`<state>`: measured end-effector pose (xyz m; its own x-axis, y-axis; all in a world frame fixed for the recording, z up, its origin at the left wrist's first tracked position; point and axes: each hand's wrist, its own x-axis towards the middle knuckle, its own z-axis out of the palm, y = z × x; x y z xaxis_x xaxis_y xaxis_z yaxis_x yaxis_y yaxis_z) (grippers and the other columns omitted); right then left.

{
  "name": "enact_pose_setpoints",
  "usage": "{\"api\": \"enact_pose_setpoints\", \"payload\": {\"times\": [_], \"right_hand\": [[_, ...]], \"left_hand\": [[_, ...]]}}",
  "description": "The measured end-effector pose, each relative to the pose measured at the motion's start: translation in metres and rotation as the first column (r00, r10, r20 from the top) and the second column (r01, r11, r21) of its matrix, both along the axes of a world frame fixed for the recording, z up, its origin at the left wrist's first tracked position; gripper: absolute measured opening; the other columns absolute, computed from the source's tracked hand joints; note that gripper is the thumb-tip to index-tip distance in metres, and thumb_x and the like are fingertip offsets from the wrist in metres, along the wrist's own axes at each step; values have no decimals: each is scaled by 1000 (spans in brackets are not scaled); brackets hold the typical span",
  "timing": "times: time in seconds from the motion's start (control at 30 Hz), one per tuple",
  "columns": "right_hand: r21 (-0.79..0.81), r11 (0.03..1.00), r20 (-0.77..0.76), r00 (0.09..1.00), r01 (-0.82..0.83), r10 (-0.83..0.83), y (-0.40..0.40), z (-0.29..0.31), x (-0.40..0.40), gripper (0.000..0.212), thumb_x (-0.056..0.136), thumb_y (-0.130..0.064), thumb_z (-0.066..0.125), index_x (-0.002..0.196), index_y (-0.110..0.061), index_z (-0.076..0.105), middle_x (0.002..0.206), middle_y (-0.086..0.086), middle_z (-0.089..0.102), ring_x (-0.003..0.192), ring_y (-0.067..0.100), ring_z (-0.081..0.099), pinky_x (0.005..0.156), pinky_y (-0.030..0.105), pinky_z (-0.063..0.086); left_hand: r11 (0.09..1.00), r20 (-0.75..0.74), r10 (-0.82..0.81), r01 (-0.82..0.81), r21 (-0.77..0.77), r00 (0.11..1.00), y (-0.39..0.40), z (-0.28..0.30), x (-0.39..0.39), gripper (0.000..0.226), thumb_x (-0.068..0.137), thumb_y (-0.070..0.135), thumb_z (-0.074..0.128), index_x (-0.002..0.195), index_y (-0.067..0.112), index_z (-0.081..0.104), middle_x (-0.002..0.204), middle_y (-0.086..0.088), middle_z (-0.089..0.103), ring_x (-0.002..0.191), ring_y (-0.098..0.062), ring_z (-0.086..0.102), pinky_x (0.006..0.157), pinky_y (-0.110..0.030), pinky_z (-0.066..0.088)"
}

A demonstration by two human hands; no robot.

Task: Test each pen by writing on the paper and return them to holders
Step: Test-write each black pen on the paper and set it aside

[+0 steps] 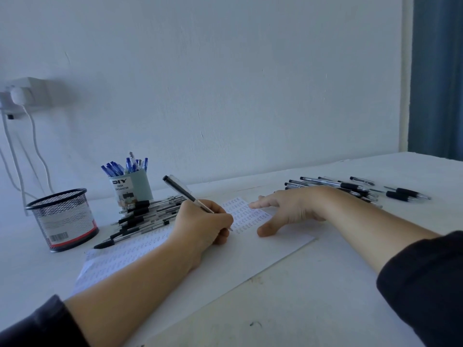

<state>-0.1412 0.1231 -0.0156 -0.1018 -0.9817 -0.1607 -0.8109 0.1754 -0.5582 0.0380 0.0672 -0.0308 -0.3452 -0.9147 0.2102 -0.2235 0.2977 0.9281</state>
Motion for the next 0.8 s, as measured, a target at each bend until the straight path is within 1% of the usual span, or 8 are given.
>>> {"api": "enact_pose_setpoints", "payload": {"times": [0.13, 0.27, 0.4, 0.57, 0.8], "right_hand": [[1, 1000, 4, 1000, -3, 3, -2, -2, -2, 74, 76, -41, 75, 141, -38, 40, 155, -10, 25, 142, 12, 25, 116, 31, 18], [0, 1000, 6, 1000, -3, 3, -2, -2, -2, 74, 75, -41, 75, 141, -37, 41, 155, -10, 26, 141, 12, 26, 116, 30, 18], [-3, 1000, -1, 1000, -4, 4, -2, -2, -2, 74, 75, -41, 75, 140, -37, 42, 154, -10, 27, 141, 12, 26, 116, 31, 18], [-1, 1000, 2, 1000, -4, 4, -1, -2, -2, 73, 75, -41, 76, 140, -37, 42, 154, -10, 27, 141, 12, 26, 115, 31, 19], [8, 1000, 6, 1000, -5, 5, -1, -1, -1, 74, 75, -41, 76, 140, -37, 42, 155, -9, 27, 141, 13, 26, 117, 33, 18]], "left_hand": [[1000, 5, 8, -8, -9, 1000, 0, -1, -1, 16, 71, -10, 63, 61, 2, 59, 45, -8, 56, 41, -19, 51, 51, -26, 50], [1000, 7, 6, -6, -17, 1000, 0, -2, -1, 14, 71, -10, 63, 63, 0, 59, 45, -8, 56, 39, -18, 50, 48, -25, 50], [1000, 26, 5, -5, -15, 1000, 2, -1, -2, 12, 71, -10, 63, 65, 0, 60, 47, -9, 56, 41, -19, 52, 51, -26, 51], [999, 57, 23, -22, -25, 998, 2, 0, -2, 14, 71, -7, 63, 63, 3, 60, 44, -7, 56, 39, -17, 52, 50, -24, 50], [1000, 49, 12, -10, -24, 999, 4, 1, -2, 9, 71, -9, 63, 67, -1, 61, 46, -8, 57, 38, -16, 52, 47, -22, 50]]}}
